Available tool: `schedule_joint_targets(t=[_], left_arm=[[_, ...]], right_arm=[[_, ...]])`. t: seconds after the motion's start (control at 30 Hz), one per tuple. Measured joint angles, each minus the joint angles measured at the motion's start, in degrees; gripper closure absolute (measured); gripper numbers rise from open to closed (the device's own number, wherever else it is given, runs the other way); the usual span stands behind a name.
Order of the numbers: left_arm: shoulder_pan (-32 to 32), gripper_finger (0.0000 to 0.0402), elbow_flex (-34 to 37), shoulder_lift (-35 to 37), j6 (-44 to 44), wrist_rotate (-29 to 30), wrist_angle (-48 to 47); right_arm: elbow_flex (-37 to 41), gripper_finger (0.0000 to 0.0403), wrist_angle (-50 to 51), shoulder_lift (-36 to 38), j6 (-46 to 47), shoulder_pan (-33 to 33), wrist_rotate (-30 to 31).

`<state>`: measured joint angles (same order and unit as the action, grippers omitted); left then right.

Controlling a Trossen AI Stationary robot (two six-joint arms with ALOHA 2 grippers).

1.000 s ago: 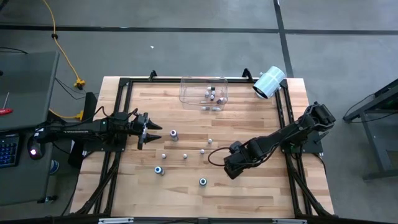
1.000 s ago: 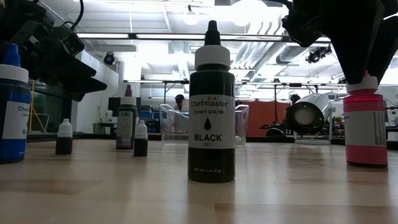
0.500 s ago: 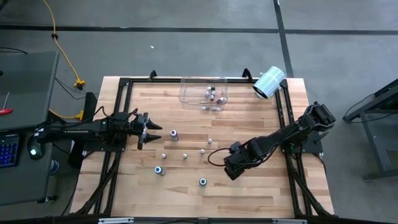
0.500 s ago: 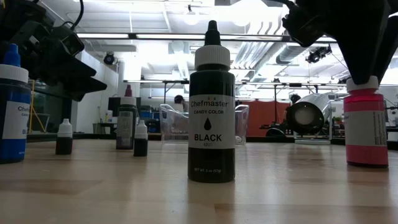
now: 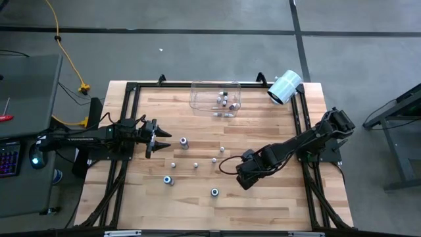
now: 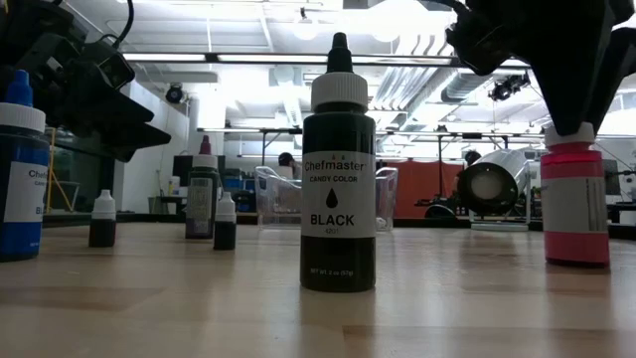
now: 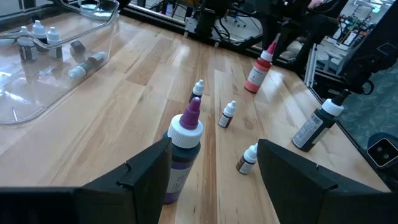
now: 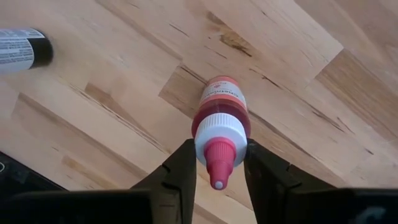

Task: Pick & Place food coloring
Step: Put the large red food coloring into the transparent container

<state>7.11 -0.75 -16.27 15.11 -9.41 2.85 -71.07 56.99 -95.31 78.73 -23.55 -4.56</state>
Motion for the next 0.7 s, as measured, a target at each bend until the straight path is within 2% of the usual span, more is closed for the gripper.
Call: schedule_joint_targets(t=[0.27,0.7], left_arm=[[0.0,0.0167,0.0,0.0,0.0,0.0,0.0],[0.0,0.0167,0.0,0.0,0.0,0.0,0.0]], right_arm=[[-1.9,0.0299,1.1,0.0,-1.8,0.9,1.4],[-15.7,0.0299,15.8,0.0,-7.9,4.2,5.3]])
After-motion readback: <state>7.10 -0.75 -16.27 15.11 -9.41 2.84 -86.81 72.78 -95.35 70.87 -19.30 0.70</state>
